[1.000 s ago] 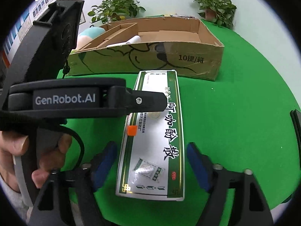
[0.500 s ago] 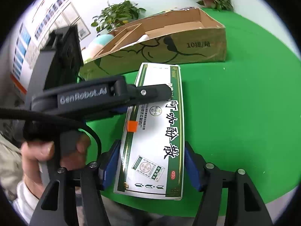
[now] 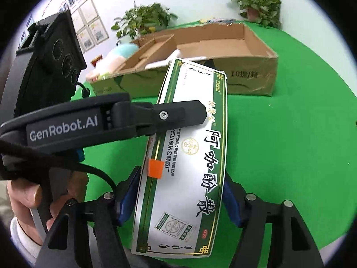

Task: Organize objects
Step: 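Carry the medicine box with the right gripper over the open box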

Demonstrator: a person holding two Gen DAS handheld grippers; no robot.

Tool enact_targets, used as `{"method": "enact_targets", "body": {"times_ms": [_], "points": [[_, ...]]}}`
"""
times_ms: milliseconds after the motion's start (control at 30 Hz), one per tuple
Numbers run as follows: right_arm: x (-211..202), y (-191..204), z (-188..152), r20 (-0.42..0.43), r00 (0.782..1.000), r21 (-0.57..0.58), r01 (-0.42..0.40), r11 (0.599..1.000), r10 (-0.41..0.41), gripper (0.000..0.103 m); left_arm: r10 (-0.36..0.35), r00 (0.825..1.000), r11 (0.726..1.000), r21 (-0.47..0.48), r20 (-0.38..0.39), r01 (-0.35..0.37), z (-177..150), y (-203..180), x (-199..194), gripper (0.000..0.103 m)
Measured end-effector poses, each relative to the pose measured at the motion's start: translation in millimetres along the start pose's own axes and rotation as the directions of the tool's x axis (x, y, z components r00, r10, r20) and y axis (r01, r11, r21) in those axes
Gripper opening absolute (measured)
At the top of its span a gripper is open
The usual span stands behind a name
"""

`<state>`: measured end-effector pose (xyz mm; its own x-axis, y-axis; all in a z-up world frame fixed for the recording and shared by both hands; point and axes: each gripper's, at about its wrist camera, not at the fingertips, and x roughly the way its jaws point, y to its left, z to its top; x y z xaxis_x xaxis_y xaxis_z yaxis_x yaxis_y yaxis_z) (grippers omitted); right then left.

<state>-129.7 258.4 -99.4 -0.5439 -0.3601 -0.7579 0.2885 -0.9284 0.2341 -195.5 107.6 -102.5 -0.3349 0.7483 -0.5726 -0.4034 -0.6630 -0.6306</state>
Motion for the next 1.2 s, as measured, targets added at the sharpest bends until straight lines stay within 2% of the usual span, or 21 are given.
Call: {"method": "enact_targets", "body": {"times_ms": [133,300,467,533,567,733,833,967,1067,1200], "points": [[-22.8,2.6,0.5,0.061,0.998,0.009,0.029,1.0,-0.029,0.065,-0.028,0.999,0.998,0.05,0.016,0.027,12.4,-17.1,-6.2,0.037],[-42.0,5.1,27.9,0.133,0.989,-0.018,0.063,0.998,-0.06,0.065,-0.055,0.996,0.991,0.123,0.063,0.047,35.6,-46.6,-18.6,0.037],[-58.7,10.8,63.7,0.206,0.977,-0.069,0.076,0.995,-0.061,0.065,-0.064,0.989,0.983,0.177,0.135,0.039,90.0,-80.6,-42.8,0.037],[-63.1,12.5,83.5,0.228,0.972,-0.084,0.07,0.994,-0.049,0.065,-0.055,0.985,0.979,0.201,0.161,0.022,114.1,-90.9,-48.9,0.037],[-65.3,12.7,92.7,0.236,0.971,-0.09,0.063,0.994,-0.04,0.065,-0.052,0.984,0.978,0.208,0.17,0.016,136.5,-94.3,-45.6,0.037],[-73.4,17.2,147.1,0.275,0.961,-0.129,0.052,0.99,-0.015,0.065,-0.039,0.973,0.971,0.238,0.226,-0.016,192.7,-122.5,-73.4,0.037],[-68.9,17.1,179.9,0.269,0.963,-0.139,0.04,0.989,-0.001,0.065,-0.027,0.971,0.971,0.237,0.237,-0.031,234.8,-128.4,-74.1,0.037],[-57.4,11.3,202.6,0.239,0.971,-0.143,0.03,0.989,0.005,0.065,-0.011,0.974,0.975,0.217,0.224,-0.039,273.9,-127.5,-73.3,0.037],[-36.5,3.7,209.4,0.199,0.98,-0.138,0.016,0.99,0.012,0.065,0.006,0.979,0.981,0.19,0.201,-0.045,285.0,-114.8,-64.2,0.037],[-2.0,-8.3,211.0,0.122,0.992,-0.112,-0.018,0.994,0.031,0.066,0.038,0.988,0.989,0.135,0.148,-0.058,293.6,-74.3,-26.7,0.037]]}}
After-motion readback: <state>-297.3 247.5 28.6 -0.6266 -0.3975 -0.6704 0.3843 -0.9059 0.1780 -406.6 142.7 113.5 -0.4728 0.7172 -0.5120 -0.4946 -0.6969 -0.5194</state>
